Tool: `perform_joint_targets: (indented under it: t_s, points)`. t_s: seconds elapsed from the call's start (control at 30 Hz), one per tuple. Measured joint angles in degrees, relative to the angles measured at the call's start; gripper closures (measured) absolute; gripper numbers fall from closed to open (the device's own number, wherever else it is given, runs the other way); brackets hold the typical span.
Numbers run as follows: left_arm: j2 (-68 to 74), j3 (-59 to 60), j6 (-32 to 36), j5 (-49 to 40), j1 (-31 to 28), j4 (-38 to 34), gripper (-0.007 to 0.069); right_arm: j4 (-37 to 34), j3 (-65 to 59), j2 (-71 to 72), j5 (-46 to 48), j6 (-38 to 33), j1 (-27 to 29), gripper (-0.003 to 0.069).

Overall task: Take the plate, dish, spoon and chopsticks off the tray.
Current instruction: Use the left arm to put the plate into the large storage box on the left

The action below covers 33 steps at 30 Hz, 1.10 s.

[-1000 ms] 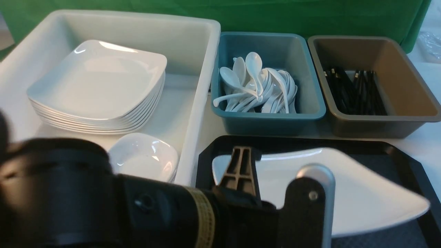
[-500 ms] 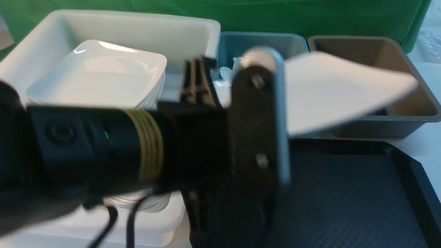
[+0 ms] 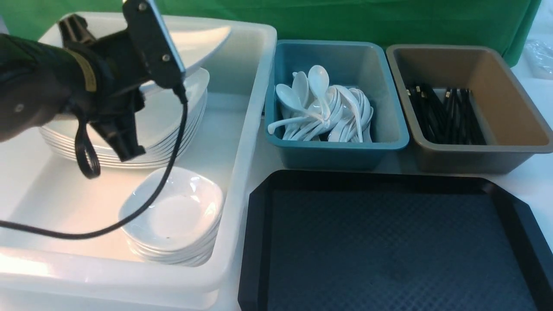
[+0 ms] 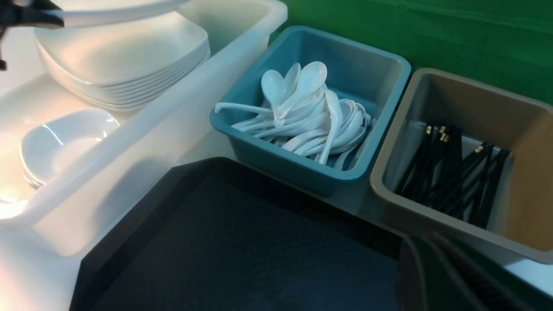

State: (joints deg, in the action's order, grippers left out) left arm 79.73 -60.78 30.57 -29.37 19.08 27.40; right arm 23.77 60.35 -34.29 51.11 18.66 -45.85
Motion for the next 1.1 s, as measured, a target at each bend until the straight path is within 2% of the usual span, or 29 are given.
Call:
perform_joint_targets:
  t_s: [0.23,0.57,0.77,0.83,1.1]
  points:
    - [7.3,0.0,2.1,2.6,-3.9,2.4,0.0596,-0.6,0.0,0.0,-0.1,-0.2,0.0,0.0632]
    - [13.2,0.0,0.1,7.7,-4.8,3.4,0.0596,-2.6,0.0,0.0,-0.1,-0.2,0.0,0.0632]
    - [14.8,-0.1,-2.3,9.1,-4.8,3.6,0.0526,-3.9,0.0,0.0,-0.1,-0.2,0.0,0.0632]
    - [15.1,-0.1,-2.9,9.7,-4.8,3.6,0.0413,-5.6,0.0,0.0,0.1,-0.8,0.0,0.0632]
    - [13.4,-0.1,-7.2,8.1,-4.7,1.8,0.0094,-8.7,0.0,0.0,0.3,-2.9,0.0,0.0632]
